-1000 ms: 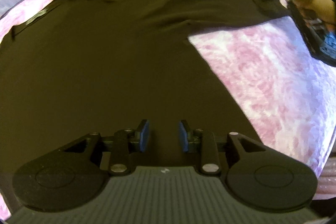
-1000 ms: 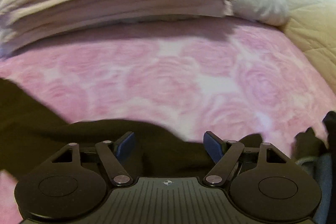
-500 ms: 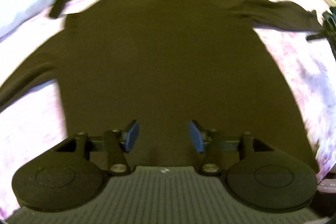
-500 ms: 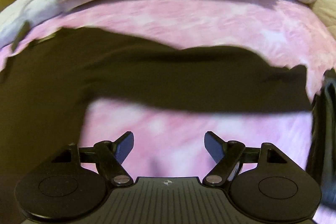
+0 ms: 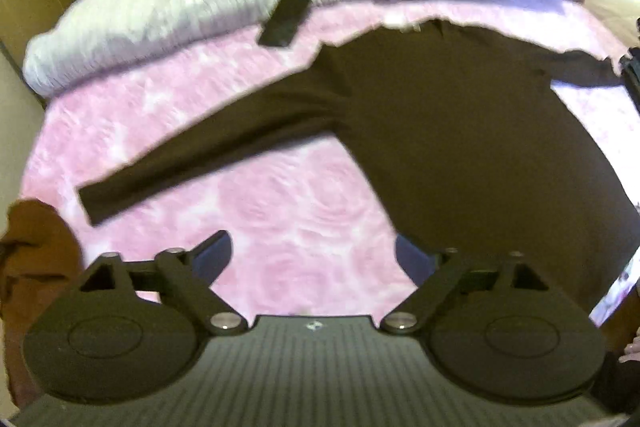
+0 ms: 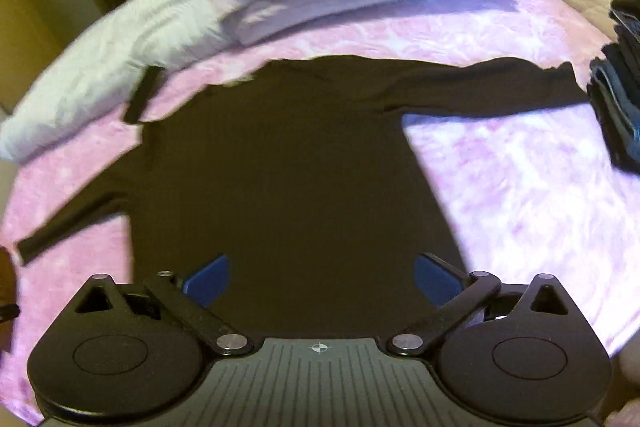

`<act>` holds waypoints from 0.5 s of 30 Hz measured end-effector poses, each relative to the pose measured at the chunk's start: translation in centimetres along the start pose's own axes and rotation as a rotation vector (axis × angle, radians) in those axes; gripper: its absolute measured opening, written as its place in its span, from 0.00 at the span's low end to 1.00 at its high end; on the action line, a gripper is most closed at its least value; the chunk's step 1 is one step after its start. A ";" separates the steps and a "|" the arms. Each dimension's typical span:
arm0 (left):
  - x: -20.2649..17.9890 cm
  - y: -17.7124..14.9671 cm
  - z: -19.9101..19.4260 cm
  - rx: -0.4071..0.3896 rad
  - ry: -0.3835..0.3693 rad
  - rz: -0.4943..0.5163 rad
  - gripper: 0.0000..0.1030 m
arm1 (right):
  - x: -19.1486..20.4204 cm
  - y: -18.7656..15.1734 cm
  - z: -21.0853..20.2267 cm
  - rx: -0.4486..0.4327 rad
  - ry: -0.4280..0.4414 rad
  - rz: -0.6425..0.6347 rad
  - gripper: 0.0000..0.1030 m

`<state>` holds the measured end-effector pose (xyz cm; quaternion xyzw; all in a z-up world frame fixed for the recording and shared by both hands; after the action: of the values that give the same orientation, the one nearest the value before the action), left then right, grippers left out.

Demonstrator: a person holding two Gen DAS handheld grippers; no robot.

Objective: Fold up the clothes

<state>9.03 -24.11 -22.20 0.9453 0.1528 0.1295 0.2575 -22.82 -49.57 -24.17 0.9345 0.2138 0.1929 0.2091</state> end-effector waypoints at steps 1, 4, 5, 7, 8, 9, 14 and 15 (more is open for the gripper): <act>0.7 -0.4 -0.8 -0.014 0.005 0.004 0.88 | 1.4 -1.1 -0.6 0.000 -0.009 -0.018 0.99; 2.7 -1.4 -2.8 -0.054 0.013 0.002 0.88 | 5.2 -3.5 -2.0 -0.004 -0.031 -0.081 0.99; 3.1 -1.7 -3.2 -0.066 0.011 -0.006 0.88 | 6.2 -4.2 -2.3 0.007 -0.035 -0.096 0.99; 3.4 -2.4 -3.9 -0.076 0.005 -0.023 0.88 | 7.7 -5.4 -2.6 0.020 -0.038 -0.114 0.99; 3.6 -2.8 -4.2 -0.075 0.003 -0.026 0.88 | 8.3 -6.0 -2.7 0.024 -0.042 -0.121 0.99; 3.7 -3.2 -4.6 -0.075 0.002 -0.028 0.88 | 8.7 -6.5 -3.0 0.026 -0.045 -0.125 0.99; 3.4 -5.0 -5.6 -0.068 0.008 0.018 0.88 | 9.7 -8.5 -4.7 0.014 -0.068 -0.153 0.99; 3.3 -5.3 -5.8 -0.066 0.011 0.025 0.88 | 9.8 -8.8 -5.1 0.009 -0.070 -0.164 0.99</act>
<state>9.06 -16.00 -19.56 0.9373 0.1381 0.1430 0.2861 -19.74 -36.09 -21.42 0.9210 0.2829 0.1416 0.2275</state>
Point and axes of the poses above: each gripper's, at about its wrist camera, not at the fingertips, and z roughly the way its jaws point, x to its left, y to its top, the point moved 10 cm from there along z, roughly the way its jaws point, and after that the axes turned 7 degrees about z, right-handed, at the moved point
